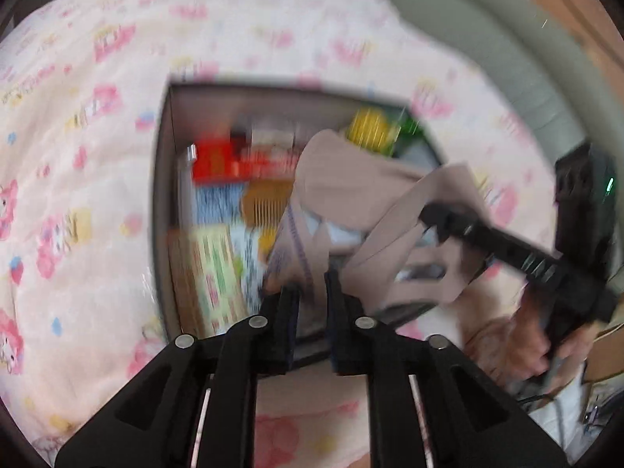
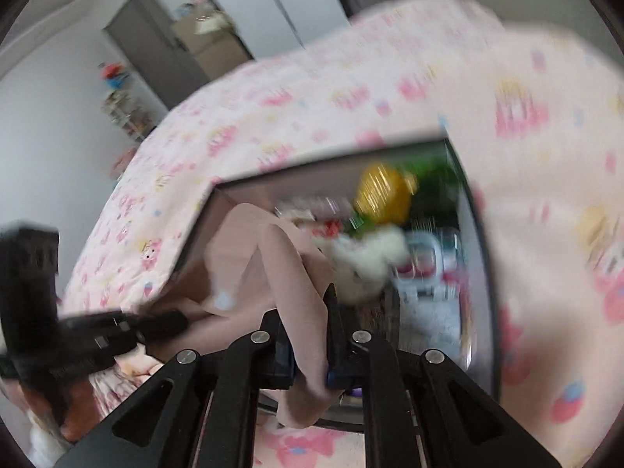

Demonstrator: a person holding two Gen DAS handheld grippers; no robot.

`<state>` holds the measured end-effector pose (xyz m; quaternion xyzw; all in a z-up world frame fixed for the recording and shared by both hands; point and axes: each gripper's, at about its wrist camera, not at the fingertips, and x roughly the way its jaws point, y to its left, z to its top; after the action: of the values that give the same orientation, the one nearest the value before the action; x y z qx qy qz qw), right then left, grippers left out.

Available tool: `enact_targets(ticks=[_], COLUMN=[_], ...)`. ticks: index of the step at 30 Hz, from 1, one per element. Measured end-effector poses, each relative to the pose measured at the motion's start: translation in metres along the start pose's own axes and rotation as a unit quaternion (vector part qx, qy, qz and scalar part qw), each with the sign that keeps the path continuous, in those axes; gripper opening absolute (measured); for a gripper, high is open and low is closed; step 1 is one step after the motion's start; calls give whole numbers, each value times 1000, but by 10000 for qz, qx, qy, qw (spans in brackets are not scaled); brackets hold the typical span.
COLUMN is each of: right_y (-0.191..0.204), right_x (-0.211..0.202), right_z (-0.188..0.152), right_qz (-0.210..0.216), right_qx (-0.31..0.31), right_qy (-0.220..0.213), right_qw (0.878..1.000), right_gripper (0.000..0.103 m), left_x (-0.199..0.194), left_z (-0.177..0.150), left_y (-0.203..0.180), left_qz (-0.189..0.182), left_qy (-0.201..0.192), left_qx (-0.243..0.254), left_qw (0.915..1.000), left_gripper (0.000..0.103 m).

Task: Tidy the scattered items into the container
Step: 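Lower the mask into the box and open the left gripper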

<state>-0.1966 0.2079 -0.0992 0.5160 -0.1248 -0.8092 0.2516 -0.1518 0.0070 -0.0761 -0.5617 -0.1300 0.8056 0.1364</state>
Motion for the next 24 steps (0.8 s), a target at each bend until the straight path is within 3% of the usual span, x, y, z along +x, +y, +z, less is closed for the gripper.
enact_targets(ticks=[1,2,5,9,11,14,18,19,22,24], right_y=[-6,-11,-16,-17,-12,-7,-1,-4,-4,-1], right_x=[2,-2,-26,-48,-53,-28,13,20,21,14], right_z=[0,-1,-1,-2,-3,0,-7,-9,-8,-6], right_qz=[72,89,-254,-578,-565,-444,-771,-769,-794,-876], right_qx=[82,157,225,213,78,-110,-376,-298,-264,-283], right_qy=[27,-15,-557,-1179,-1319,-691,327,540,593,467], right_qw=[9999,9998,9979,9911,9896,9966,9958,9951,9947,9947], right_gripper=[15,19,24,29,28,23,24,24,24,24], left_x=[7,11,7,-9,-7,18,60,64,56,50], left_z=[-2,-4,-4,9,17,29,31,30,25,22], left_y=[-1,0,1,-4,-13,-26,-25,-23,-23,-26], left_qz=[101,219,447,279,131,-61,466,529,268,363], left_qy=[85,100,-84,-610,-661,-444,279,313,-6,-248], left_qx=[-16,-23,-107,-319,-165,-20,-219,-295,-316,-202], left_qw=[9999,9997,9989,9972,9976,9990,9983,9977,9991,9988], left_gripper=[34,38,39,39,39,39,38,38,38,38])
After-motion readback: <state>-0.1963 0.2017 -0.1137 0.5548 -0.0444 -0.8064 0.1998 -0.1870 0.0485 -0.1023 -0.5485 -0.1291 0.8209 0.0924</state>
